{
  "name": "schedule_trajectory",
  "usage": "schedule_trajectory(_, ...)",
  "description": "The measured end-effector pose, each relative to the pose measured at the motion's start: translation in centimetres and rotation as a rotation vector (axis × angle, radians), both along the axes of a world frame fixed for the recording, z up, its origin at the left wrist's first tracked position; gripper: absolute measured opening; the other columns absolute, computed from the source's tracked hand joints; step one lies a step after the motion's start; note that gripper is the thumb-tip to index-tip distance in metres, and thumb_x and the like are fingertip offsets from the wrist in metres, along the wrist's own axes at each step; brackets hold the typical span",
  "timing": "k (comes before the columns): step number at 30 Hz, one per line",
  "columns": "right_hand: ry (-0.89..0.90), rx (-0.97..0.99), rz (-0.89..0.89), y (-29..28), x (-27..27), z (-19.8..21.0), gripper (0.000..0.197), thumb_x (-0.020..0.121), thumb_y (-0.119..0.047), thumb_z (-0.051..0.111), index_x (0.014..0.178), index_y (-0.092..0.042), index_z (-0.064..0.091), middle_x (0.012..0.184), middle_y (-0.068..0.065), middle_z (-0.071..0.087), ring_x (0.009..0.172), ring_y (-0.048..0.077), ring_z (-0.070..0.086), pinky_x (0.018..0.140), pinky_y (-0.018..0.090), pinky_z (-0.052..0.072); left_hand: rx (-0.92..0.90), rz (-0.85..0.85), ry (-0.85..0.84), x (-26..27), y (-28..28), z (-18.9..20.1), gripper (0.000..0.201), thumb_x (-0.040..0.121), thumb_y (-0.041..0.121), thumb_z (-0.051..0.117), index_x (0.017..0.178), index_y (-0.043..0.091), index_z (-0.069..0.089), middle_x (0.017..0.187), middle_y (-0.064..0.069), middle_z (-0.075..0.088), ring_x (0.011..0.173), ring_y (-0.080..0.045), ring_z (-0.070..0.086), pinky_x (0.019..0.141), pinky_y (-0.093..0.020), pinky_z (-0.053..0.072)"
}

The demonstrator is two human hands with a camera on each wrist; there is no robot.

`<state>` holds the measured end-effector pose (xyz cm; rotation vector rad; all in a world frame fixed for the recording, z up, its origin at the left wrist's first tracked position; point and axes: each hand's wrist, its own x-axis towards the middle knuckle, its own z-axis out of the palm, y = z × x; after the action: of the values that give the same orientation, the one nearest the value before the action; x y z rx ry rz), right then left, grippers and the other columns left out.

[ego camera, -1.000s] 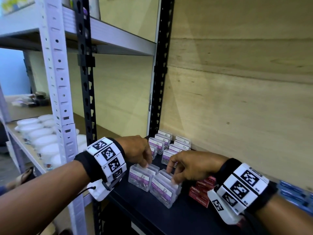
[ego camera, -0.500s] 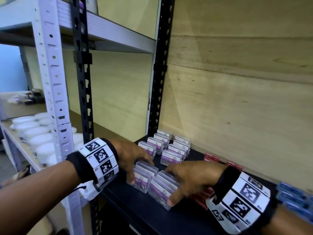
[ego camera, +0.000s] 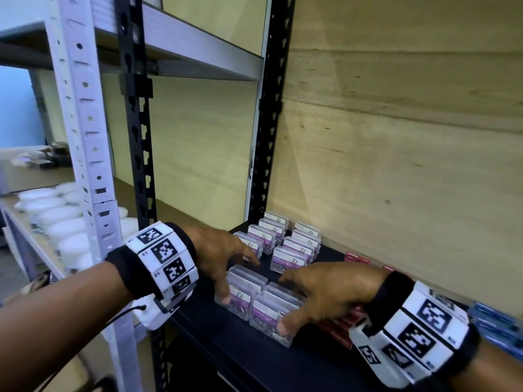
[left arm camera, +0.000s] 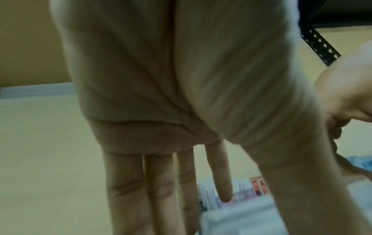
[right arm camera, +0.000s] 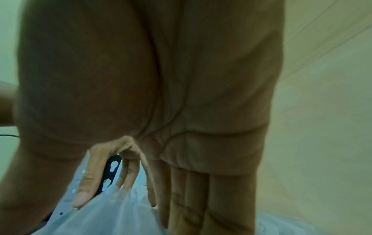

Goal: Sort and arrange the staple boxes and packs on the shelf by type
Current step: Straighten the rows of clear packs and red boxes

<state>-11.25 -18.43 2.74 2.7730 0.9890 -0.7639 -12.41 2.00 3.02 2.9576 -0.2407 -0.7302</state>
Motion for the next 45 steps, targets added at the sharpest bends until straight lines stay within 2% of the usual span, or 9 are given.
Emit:
schedule_trajectory(3, 0.011, 0.034, 0.003, -0.3, 1.0, 1.8, 0.091, 0.075, -0.062, 0.073, 0.15, -0.033, 0.032, 0.136, -0.012, 0.058, 0.119, 0.014, 0.056, 0.104, 0.034, 0.044, -0.1, 0.056, -0.002, 0.4, 0.8, 1.5, 0.08, 0.072, 0.044, 0.081, 0.141, 0.044, 0.038, 0.129, 0.015, 0.054, 0.104, -0.007, 0.049, 0.096, -0.029, 0.037)
schedule_trajectory(7, -0.025, 0.081, -0.049, -0.6, 4.0, 3.7, 0.077, 0.076, -0.045, 0.081, 0.143, -0.032, 0.045, 0.128, -0.012, 0.062, 0.105, 0.011, 0.06, 0.1, 0.033, 0.046, -0.131, 0.088, -0.152, 2.2, 1.8, 2.6, 0.058, 0.082, 0.06, 0.064, 0.134, 0.04, 0.05, 0.134, 0.014, 0.053, 0.113, -0.007, 0.051, 0.104, -0.031, 0.037)
schedule_trajectory(11, -0.162, 0.083, -0.043, 0.1, 7.2, 4.0, 0.054, 0.084, -0.034, 0.076, 0.133, -0.025, 0.057, 0.12, -0.01, 0.068, 0.1, 0.01, 0.059, 0.089, 0.027, 0.045, -0.043, 0.095, -0.287, 5.0, 2.1, 1.9, 0.037, 0.092, 0.052, 0.055, 0.125, 0.035, 0.061, 0.13, 0.008, 0.057, 0.109, -0.011, 0.054, 0.096, -0.029, 0.042)
schedule_trajectory(19, -0.183, 0.068, -0.023, 2.1, 10.2, 1.4, 0.031, 0.083, -0.029, 0.078, 0.11, -0.021, 0.066, 0.108, -0.005, 0.07, 0.098, 0.016, 0.064, 0.089, 0.032, 0.052, 0.016, 0.046, -0.241, 8.5, 2.3, 0.4, 0.032, 0.098, 0.035, 0.053, 0.129, 0.029, 0.06, 0.13, 0.006, 0.057, 0.116, -0.014, 0.053, 0.093, -0.025, 0.038)
schedule_trajectory(24, -0.155, 0.067, -0.023, 2.8, 10.8, 0.5, 0.025, 0.083, -0.023, 0.078, 0.103, -0.023, 0.063, 0.102, -0.002, 0.071, 0.09, 0.018, 0.068, 0.081, 0.031, 0.054, -0.043, 0.03, -0.146, 9.4, 2.4, -0.5, 0.032, 0.097, 0.025, 0.058, 0.128, 0.031, 0.061, 0.104, 0.01, 0.062, 0.108, -0.013, 0.057, 0.088, -0.024, 0.041)
schedule_trajectory(27, -0.125, 0.078, -0.045, 2.8, 10.6, 0.3, 0.027, 0.085, -0.021, 0.076, 0.108, -0.022, 0.061, 0.103, 0.0, 0.071, 0.09, 0.019, 0.07, 0.077, 0.03, 0.053, -0.054, 0.022, -0.137, 9.5, 2.3, -0.9, 0.03, 0.097, 0.027, 0.058, 0.125, 0.036, 0.061, 0.099, 0.013, 0.058, 0.102, -0.011, 0.056, 0.087, -0.025, 0.041)
schedule_trajectory(33, 0.006, 0.114, -0.1, 2.4, 9.5, 0.6, 0.041, 0.085, -0.02, 0.076, 0.123, -0.021, 0.057, 0.1, -0.004, 0.073, 0.087, 0.013, 0.067, 0.073, 0.023, 0.05, -0.127, -0.013, -0.1, 8.4, 1.5, -0.7, 0.031, 0.096, 0.024, 0.059, 0.126, 0.035, 0.063, 0.122, 0.01, 0.064, 0.112, -0.01, 0.057, 0.096, -0.026, 0.044)
schedule_trajectory(39, 0.002, 0.098, -0.06, 2.0, 7.9, 0.7, 0.047, 0.086, -0.026, 0.075, 0.13, -0.022, 0.06, 0.107, -0.006, 0.074, 0.098, 0.013, 0.068, 0.092, 0.03, 0.052, -0.146, -0.058, -0.083, 7.2, 0.4, -0.5, 0.032, 0.097, 0.021, 0.059, 0.127, 0.031, 0.064, 0.13, 0.009, 0.061, 0.116, -0.01, 0.055, 0.09, -0.02, 0.039)
schedule_trajectory(45, 0.083, 0.134, -0.068, 1.5, 6.3, 0.8, 0.043, 0.089, -0.023, 0.072, 0.13, -0.019, 0.06, 0.108, -0.003, 0.075, 0.096, 0.015, 0.07, 0.079, 0.023, 0.051, -0.171, -0.074, -0.045, 5.9, -0.2, -0.5, 0.033, 0.096, 0.021, 0.059, 0.127, 0.031, 0.064, 0.134, 0.011, 0.059, 0.118, -0.008, 0.054, 0.095, -0.021, 0.04)
